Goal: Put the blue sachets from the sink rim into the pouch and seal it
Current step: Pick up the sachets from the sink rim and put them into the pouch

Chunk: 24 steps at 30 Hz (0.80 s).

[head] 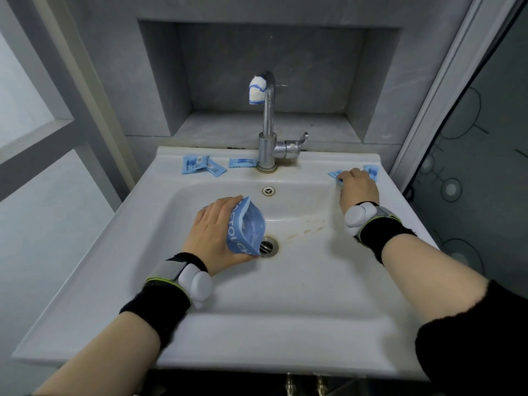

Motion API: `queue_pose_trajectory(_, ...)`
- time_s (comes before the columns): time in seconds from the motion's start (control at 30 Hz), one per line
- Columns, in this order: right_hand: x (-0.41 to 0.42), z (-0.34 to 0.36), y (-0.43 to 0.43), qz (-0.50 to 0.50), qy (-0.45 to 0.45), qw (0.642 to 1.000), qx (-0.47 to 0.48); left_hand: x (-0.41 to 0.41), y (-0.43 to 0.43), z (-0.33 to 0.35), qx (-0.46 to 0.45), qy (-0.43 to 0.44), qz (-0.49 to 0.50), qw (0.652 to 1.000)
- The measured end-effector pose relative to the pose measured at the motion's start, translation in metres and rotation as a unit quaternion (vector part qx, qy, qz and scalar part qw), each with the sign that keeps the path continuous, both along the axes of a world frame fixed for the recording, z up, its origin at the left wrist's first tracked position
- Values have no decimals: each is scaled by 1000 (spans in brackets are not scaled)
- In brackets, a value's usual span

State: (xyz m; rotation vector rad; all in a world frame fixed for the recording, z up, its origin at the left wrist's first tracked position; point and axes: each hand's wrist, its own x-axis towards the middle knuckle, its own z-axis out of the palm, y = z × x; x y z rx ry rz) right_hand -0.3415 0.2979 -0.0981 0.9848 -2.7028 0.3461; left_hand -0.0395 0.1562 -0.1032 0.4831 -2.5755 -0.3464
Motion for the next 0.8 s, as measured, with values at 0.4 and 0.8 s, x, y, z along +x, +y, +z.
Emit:
queue_pose_trajectory(0.4, 22, 8, 6, 15, -22, 998, -56, 1, 1, 1, 1, 9, 5, 1000)
queue_pose_trajectory(0.8, 83, 26, -17, -30, -314, 826, -467, 0, -1, -3, 9, 7, 12, 1000)
